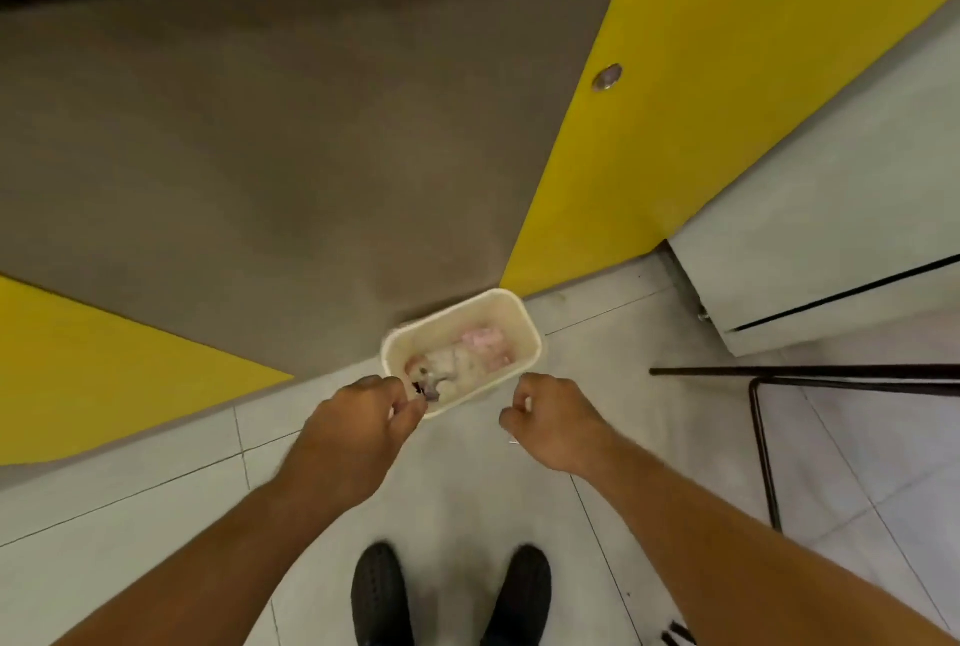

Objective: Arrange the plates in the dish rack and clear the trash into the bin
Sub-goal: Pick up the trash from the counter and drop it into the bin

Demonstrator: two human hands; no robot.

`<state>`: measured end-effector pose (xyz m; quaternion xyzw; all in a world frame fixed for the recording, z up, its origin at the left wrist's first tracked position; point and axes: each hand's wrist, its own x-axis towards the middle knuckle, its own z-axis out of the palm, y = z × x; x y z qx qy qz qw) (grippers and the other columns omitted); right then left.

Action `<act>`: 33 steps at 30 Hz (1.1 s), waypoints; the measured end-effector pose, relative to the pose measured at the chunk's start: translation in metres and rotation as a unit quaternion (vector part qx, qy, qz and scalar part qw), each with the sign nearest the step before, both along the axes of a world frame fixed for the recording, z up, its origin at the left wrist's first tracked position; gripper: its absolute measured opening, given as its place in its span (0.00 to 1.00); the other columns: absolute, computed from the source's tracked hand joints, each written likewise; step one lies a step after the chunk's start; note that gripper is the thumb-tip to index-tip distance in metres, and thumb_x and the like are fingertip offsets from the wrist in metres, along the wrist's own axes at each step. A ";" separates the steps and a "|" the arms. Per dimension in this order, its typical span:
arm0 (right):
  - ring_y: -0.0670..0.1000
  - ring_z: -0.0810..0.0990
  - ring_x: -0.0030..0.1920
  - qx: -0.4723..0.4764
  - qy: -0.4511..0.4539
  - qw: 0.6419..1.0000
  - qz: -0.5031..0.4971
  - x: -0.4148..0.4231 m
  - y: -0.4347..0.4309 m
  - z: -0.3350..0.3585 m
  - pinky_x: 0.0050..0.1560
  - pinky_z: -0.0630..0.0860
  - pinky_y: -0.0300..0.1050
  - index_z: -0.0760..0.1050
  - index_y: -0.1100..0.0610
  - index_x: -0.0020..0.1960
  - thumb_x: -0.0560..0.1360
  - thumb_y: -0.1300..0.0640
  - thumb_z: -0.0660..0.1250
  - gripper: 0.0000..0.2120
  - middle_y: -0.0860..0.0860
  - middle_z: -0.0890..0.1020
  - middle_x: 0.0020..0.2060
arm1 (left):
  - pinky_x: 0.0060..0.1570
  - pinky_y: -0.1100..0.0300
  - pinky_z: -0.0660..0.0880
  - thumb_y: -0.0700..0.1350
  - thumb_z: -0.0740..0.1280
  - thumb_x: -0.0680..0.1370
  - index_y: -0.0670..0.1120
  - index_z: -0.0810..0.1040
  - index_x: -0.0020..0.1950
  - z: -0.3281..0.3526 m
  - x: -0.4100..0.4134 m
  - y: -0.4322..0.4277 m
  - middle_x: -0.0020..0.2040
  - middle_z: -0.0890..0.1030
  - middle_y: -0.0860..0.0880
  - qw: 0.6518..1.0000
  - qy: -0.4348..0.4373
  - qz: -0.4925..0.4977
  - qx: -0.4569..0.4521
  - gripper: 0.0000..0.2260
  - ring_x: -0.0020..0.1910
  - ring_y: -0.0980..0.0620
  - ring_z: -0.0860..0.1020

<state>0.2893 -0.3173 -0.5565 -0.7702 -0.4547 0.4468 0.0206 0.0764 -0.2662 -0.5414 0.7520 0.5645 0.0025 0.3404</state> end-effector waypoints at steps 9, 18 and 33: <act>0.56 0.74 0.56 0.083 -0.063 0.981 0.167 -0.025 0.099 -0.178 0.54 0.73 0.48 0.72 0.55 0.57 0.76 0.51 0.61 0.13 0.54 0.77 0.54 | 0.34 0.61 0.68 0.53 0.62 0.78 0.52 0.71 0.37 -0.128 -0.023 0.006 0.35 0.75 0.53 1.000 0.005 0.022 0.011 0.11 0.35 0.55 0.74; 0.49 0.65 0.68 0.184 -0.009 0.970 0.157 0.006 0.084 -0.191 0.66 0.62 0.38 0.70 0.52 0.68 0.74 0.55 0.66 0.22 0.48 0.72 0.67 | 0.44 0.59 0.69 0.49 0.63 0.78 0.54 0.75 0.44 -0.177 0.009 0.038 0.46 0.74 0.56 0.997 -0.061 0.039 -0.006 0.03 0.44 0.55 0.74; 0.48 0.68 0.63 0.251 -0.028 0.967 0.041 0.037 0.045 -0.064 0.58 0.64 0.35 0.73 0.50 0.64 0.76 0.50 0.65 0.17 0.45 0.73 0.62 | 0.52 0.59 0.73 0.63 0.57 0.76 0.55 0.77 0.55 -0.101 0.037 0.049 0.51 0.78 0.59 0.998 -0.042 -0.053 0.011 0.17 0.53 0.57 0.76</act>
